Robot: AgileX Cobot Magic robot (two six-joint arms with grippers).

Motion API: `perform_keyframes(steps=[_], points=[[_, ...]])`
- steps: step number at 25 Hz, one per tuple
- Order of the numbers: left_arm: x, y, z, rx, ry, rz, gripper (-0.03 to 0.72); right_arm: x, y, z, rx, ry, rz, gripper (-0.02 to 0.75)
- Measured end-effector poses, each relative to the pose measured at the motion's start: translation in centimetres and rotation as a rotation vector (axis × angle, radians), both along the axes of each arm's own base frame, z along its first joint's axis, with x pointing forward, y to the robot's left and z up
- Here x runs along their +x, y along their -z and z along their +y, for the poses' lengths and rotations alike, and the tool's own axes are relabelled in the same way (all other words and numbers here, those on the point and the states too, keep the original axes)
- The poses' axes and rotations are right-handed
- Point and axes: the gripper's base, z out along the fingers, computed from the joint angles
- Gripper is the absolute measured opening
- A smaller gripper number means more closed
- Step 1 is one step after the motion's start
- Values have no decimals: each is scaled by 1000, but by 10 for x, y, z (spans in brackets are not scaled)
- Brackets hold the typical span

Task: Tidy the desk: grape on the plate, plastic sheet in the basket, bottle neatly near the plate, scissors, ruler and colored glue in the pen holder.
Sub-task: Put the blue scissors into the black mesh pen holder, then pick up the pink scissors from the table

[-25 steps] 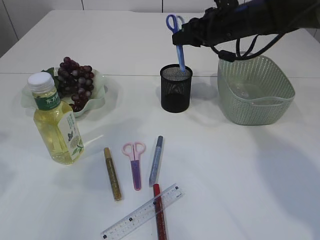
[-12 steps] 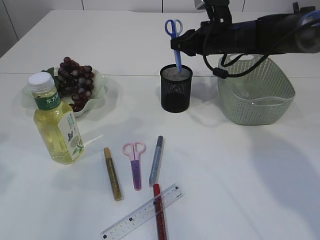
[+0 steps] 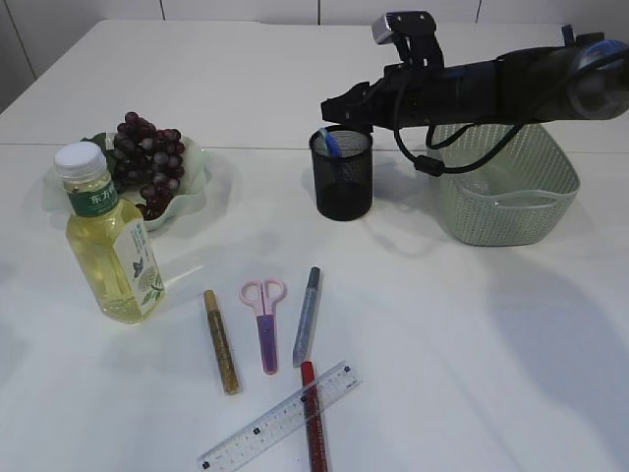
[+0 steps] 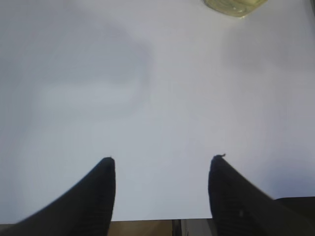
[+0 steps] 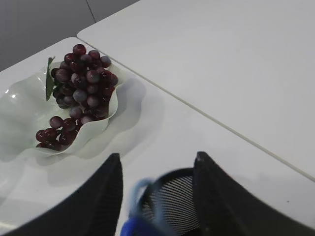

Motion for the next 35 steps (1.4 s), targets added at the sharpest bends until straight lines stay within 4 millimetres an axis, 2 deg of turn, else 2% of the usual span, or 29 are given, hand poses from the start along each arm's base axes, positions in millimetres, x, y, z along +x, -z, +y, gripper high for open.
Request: perform_keyframes(steps=[2, 6, 9, 14, 17, 21, 26, 31, 35], points=[[0, 0, 0, 0, 0, 0, 435, -1, 0, 0, -1, -8, -1, 406], [0, 0, 0, 1, 0, 4, 435, -1, 0, 1, 0, -12, 3, 428], [-1, 0, 0, 1, 0, 10, 435, -3, -12, 0, 35, 16, 31, 430], [-1, 0, 1, 6, 1, 14, 435, -20, -65, -6, 27, 69, 104, 430], [-1, 0, 1, 8, 1, 14, 435, -39, -95, -11, 25, 117, 249, 430], [-1, 0, 0, 1, 0, 9, 435, -69, -116, -5, -56, 142, 435, 430], [0, 0, -2, -24, -5, 2, 435, -105, -124, 30, -185, 231, 610, 430], [0, 0, -3, -32, -7, -3, 435, -138, -116, 80, -295, 291, 705, 430], [2, -1, -3, -42, -9, -28, 435, -150, -107, 106, -358, 334, 753, 430]])
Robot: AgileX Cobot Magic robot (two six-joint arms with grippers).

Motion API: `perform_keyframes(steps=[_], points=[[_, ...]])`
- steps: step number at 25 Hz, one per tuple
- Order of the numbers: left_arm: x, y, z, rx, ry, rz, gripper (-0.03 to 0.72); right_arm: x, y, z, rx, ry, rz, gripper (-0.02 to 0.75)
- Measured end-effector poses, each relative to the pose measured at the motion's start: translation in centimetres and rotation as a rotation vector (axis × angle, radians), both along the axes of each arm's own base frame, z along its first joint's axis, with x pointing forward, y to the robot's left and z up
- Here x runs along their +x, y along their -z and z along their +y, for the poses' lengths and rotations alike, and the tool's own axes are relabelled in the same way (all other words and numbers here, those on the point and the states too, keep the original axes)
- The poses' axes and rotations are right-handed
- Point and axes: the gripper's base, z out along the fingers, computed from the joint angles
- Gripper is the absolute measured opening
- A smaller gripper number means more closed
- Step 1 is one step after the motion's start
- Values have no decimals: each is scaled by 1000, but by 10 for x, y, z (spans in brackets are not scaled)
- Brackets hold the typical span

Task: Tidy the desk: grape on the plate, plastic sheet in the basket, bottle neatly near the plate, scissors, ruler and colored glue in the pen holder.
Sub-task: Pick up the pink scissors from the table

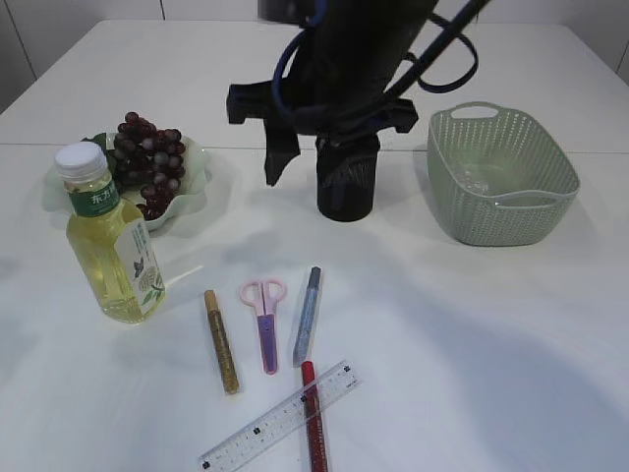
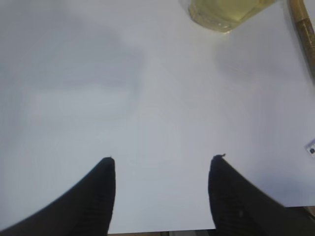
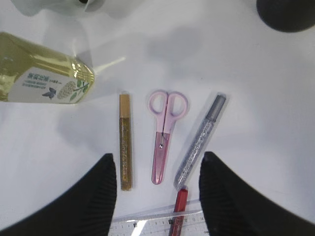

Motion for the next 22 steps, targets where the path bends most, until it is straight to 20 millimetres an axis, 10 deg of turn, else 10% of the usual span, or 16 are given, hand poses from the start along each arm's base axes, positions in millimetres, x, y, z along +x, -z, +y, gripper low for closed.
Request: perform_keyframes(steps=[22], points=[[2, -1, -3, -41, -10, -23, 435, 23, 81, 59, -152, -16, 193, 430]])
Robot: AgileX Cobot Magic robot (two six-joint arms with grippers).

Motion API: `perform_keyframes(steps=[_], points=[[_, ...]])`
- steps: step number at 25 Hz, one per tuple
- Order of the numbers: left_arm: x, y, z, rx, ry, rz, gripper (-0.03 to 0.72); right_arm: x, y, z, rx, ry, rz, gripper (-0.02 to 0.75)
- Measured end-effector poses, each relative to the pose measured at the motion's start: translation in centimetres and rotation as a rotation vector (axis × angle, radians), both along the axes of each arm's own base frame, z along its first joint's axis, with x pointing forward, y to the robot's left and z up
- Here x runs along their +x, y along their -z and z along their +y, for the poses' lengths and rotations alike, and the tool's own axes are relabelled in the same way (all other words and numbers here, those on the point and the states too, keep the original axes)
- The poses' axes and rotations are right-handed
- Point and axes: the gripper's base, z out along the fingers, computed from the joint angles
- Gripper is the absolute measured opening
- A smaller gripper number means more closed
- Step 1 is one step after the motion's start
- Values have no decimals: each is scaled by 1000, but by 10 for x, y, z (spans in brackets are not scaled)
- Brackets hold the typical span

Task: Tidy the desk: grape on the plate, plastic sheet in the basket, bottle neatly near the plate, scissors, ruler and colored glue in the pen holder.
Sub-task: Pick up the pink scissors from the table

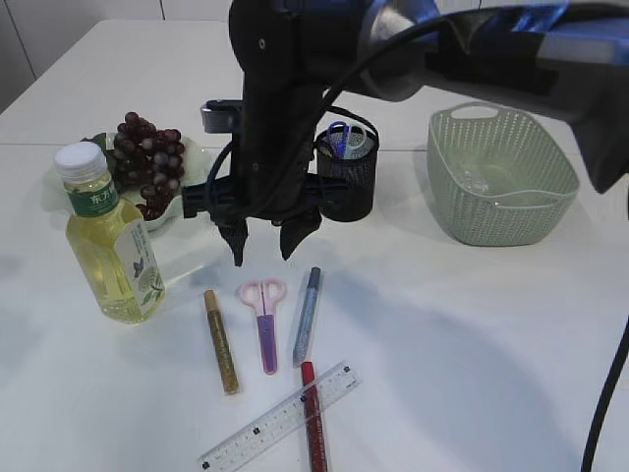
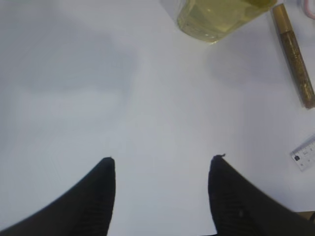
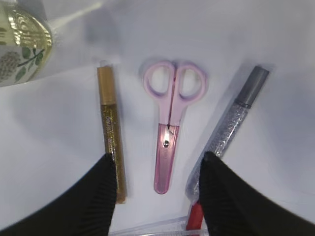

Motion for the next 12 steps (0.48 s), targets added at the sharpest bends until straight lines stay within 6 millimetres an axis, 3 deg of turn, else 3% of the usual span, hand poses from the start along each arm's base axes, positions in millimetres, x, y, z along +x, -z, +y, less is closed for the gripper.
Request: perform_keyframes(steps=[12], points=[[2, -1, -1, -10, -3, -20, 435, -8, 41, 21, -61, -22, 62, 430]])
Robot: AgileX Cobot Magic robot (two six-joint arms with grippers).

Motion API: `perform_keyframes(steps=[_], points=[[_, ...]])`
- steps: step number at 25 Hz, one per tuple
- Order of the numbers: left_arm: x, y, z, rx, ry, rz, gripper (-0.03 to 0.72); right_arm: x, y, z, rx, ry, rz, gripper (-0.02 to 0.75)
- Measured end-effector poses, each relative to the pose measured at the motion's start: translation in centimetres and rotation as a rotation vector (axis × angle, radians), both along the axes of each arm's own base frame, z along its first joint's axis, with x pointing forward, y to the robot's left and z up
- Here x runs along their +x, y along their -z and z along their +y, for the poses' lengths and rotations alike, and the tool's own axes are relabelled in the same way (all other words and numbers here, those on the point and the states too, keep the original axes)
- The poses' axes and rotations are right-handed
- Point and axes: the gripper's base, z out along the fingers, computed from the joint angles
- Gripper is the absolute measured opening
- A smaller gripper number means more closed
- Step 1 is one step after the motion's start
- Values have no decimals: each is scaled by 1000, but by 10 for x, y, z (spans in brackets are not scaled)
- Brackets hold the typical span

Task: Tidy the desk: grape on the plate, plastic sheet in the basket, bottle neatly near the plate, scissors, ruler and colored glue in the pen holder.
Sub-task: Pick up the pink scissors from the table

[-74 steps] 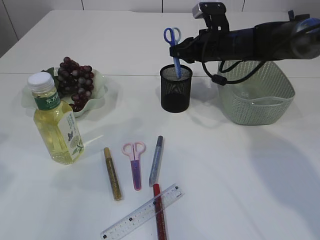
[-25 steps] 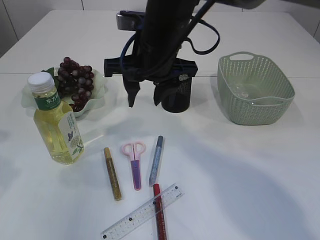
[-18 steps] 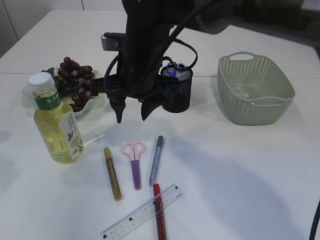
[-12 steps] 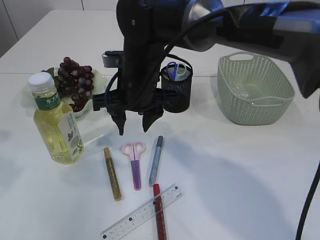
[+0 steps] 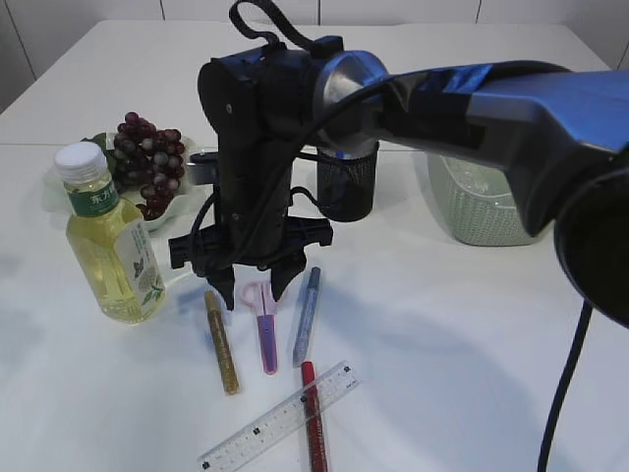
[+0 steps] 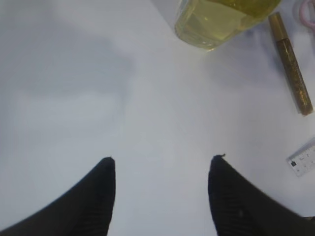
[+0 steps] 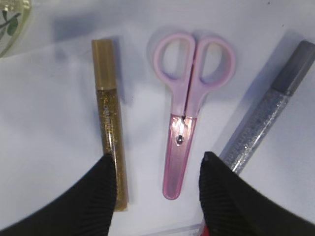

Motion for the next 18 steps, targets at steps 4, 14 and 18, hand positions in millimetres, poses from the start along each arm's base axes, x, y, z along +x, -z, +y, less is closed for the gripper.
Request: perform_keyframes(steps=[4, 14, 18], points=[[0, 0, -1, -8, -2, 0, 435, 1, 10, 0, -19, 17, 13, 430], [0, 0, -1, -10, -2, -3, 435, 3, 27, 0, -47, 33, 34, 430], [0, 0, -1, -14, -3, -5, 435, 3, 27, 0, -51, 34, 30, 430]])
